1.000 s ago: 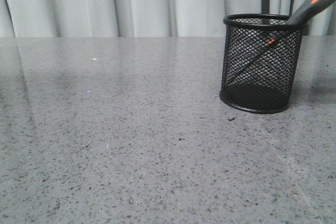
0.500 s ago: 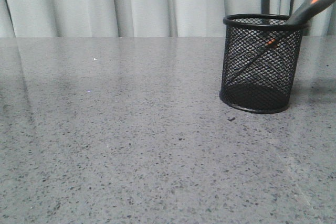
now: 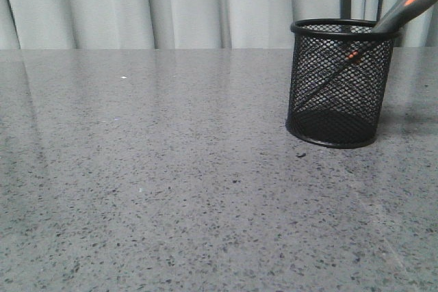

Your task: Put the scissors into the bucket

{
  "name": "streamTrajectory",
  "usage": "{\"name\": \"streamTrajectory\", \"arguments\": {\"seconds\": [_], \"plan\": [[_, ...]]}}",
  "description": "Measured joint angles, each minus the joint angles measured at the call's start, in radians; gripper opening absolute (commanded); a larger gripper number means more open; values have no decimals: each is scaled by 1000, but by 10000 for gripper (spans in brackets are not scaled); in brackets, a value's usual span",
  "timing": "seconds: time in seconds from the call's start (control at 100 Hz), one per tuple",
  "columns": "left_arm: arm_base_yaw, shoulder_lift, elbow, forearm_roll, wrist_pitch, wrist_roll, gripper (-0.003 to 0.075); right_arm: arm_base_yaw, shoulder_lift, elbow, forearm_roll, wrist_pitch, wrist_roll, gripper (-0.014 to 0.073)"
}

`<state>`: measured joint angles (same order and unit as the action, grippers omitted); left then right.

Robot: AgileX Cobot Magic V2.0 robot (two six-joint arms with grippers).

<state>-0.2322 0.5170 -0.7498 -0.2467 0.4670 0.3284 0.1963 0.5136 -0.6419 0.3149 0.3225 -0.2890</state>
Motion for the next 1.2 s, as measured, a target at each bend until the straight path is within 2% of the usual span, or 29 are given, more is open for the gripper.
{"name": "streamTrajectory", "arguments": {"seconds": [0.19, 0.4, 0.54, 1.2], "plan": [[0, -204, 237, -11, -111, -2, -20, 0, -156, 198, 5, -90, 0, -70], [0, -363, 374, -12, -162, -2, -20, 0, -270, 335, 7, -157, -2, -70], [0, -385, 394, -15, -191, -2, -20, 0, -282, 352, 9, -219, -2, -70], [0, -385, 394, -17, -198, -2, -20, 0, -282, 352, 12, -223, -2, -70]]}}
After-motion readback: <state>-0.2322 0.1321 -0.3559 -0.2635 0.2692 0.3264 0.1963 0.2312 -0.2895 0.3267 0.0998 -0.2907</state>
